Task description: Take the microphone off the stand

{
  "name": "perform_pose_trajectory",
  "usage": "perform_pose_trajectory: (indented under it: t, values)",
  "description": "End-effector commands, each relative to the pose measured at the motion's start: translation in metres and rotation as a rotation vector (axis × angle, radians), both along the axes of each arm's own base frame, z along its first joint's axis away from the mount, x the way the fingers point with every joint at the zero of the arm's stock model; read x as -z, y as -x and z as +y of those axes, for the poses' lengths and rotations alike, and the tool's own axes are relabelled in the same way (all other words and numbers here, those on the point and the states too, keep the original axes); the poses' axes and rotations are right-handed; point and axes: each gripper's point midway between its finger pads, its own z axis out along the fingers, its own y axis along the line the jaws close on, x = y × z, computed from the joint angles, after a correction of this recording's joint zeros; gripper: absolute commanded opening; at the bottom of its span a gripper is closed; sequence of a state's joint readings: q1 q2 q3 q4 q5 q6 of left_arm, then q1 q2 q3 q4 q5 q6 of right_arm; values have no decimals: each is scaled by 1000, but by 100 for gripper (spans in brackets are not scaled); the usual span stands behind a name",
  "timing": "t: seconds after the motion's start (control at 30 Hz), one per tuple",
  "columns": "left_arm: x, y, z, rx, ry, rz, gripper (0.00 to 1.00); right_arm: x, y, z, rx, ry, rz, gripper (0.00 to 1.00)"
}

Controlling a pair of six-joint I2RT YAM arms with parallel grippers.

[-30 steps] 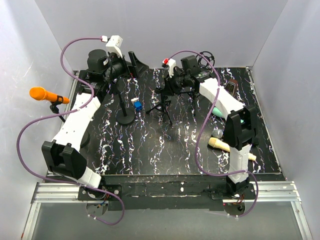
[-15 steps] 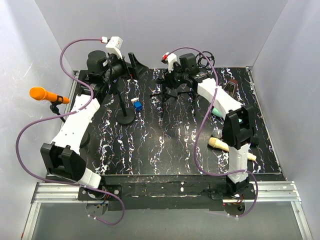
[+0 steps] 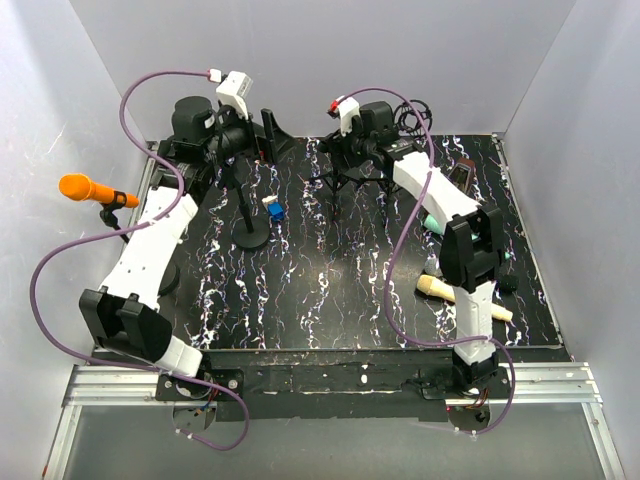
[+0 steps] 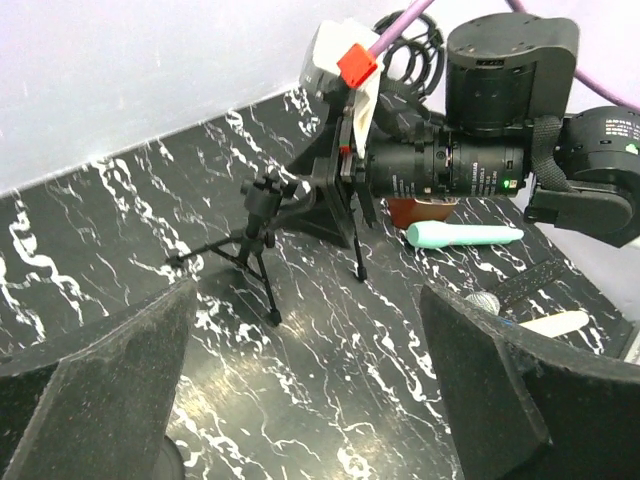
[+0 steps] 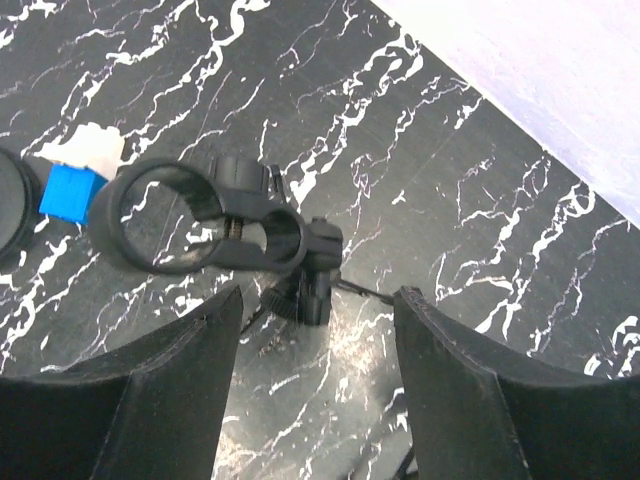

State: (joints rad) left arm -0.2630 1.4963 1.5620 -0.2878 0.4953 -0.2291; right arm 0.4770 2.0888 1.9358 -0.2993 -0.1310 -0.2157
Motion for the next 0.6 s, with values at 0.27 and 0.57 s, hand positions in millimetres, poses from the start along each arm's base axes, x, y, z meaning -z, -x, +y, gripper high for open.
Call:
perform_pose_trajectory:
  t: [0.27, 0.57]
  values:
    - [-81, 50, 31, 56, -336, -360, 94, -131, 83, -31, -84, -191, -26, 72]
    - [-65, 92, 135, -131, -750, -232, 91, -146, 110, -32, -148, -373, 55, 71]
